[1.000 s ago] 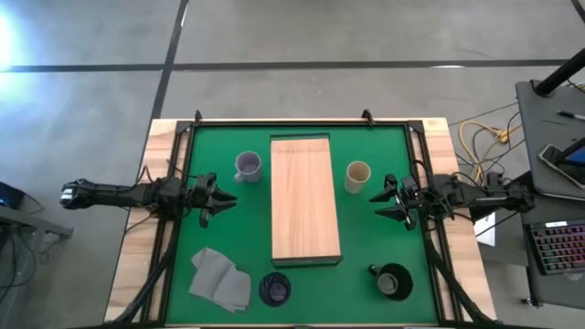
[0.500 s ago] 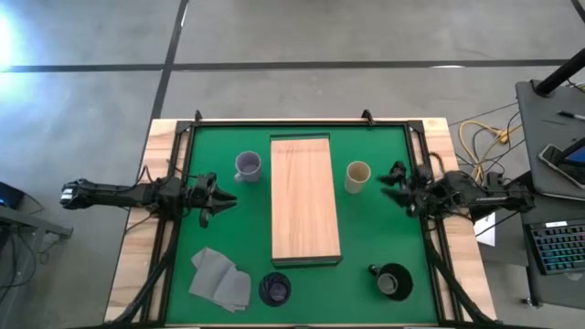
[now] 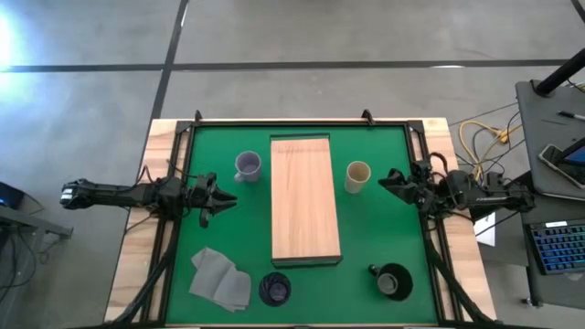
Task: Stack small to large cups/mugs on shelf
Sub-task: Put the black cup on the shelf
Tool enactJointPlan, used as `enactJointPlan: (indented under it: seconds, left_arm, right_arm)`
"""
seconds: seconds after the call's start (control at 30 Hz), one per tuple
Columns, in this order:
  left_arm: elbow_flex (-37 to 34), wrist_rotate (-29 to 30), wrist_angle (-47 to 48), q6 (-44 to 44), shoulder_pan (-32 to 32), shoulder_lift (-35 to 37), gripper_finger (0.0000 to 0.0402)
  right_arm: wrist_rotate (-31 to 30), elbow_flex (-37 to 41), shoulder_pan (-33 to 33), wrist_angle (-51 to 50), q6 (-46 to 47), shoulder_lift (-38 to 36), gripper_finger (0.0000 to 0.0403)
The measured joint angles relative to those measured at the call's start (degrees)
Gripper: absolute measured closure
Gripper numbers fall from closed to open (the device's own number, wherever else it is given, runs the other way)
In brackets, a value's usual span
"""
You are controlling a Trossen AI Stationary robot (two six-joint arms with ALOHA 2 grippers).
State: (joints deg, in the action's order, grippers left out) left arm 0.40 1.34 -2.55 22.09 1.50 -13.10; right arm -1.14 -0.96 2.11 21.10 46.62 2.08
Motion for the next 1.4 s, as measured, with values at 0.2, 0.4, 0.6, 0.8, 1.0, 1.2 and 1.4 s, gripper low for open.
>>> enactJointPlan:
  seconds: [0.2, 0.4, 0.6, 0.8, 1.0, 1.2, 1.4]
  left_arm:
    - [0.0, -0.2, 0.0, 0.0, 0.0, 0.0, 0.0314]
    - [0.0, -0.1, 0.0, 0.0, 0.0, 0.0, 0.0314]
    - [0.0, -0.1, 0.0, 0.0, 0.0, 0.0, 0.0314]
    - [0.0, 0.1, 0.1, 0.0, 0.0, 0.0, 0.0314]
    - [0.0, 0.1, 0.0, 0.0, 0.0, 0.0, 0.0314]
    - [0.0, 0.1, 0.0, 0.0, 0.0, 0.0, 0.0314]
    - [0.0, 0.0, 0.0, 0.0, 0.0, 0.0, 0.0314]
  right_arm:
    - [-4.7, 0.0, 0.0, 2.4, -2.4, 0.0, 0.0191]
    - [-15.5, 0.0, 0.0, 7.1, 0.1, -0.1, 0.0191]
    - [-26.2, 0.0, -0.1, 8.4, 9.7, 1.1, 0.0191]
    - [-31.4, -3.0, -1.0, 12.3, 3.4, 5.5, 0.0191]
    - [-26.9, -24.7, 1.0, -10.0, -6.3, 18.4, 0.0191]
    - [-21.6, -55.3, 2.7, -69.6, -3.8, 35.3, 0.0191]
    - [-14.3, -74.1, 7.2, -105.2, -2.8, 47.2, 0.0191]
